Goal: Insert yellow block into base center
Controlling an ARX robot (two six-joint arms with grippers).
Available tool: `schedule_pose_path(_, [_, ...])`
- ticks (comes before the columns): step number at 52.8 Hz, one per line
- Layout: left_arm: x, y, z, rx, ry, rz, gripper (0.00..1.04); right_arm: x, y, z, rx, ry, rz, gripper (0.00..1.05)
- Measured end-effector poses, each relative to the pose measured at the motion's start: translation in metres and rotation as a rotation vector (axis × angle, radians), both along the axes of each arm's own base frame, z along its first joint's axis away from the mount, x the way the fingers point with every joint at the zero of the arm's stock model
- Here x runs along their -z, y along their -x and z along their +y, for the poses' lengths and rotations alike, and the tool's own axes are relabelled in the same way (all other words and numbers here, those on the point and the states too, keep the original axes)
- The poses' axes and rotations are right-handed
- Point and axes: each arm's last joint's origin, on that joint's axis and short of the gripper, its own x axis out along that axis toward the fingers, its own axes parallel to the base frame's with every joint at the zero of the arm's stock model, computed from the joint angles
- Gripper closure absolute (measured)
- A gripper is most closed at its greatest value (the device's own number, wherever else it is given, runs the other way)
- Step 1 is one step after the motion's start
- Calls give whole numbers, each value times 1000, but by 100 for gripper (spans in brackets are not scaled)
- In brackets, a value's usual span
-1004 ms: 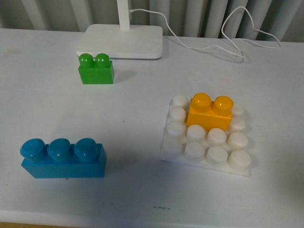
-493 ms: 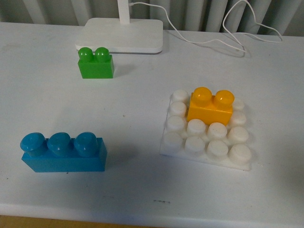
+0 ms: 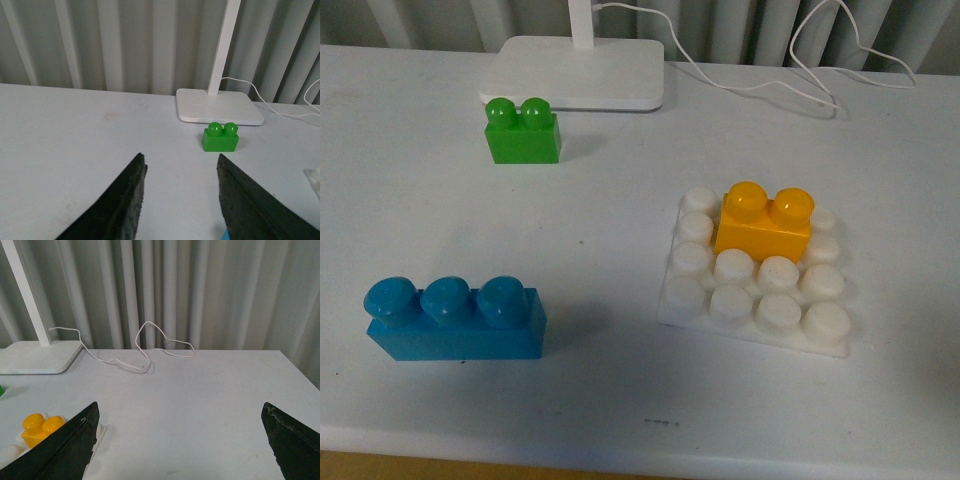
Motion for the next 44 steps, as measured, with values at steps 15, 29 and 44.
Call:
schedule_pose_path(15, [0, 0, 0, 0, 0, 0, 10, 0, 0, 0, 0, 0, 0, 9])
schedule_pose_path(29, [0, 0, 0, 0, 0, 0, 6, 0, 0, 0, 0, 0, 0, 9])
schedule_pose_path(44, [0, 0, 0, 0, 0, 0, 6, 0, 0, 0, 0, 0, 0, 9])
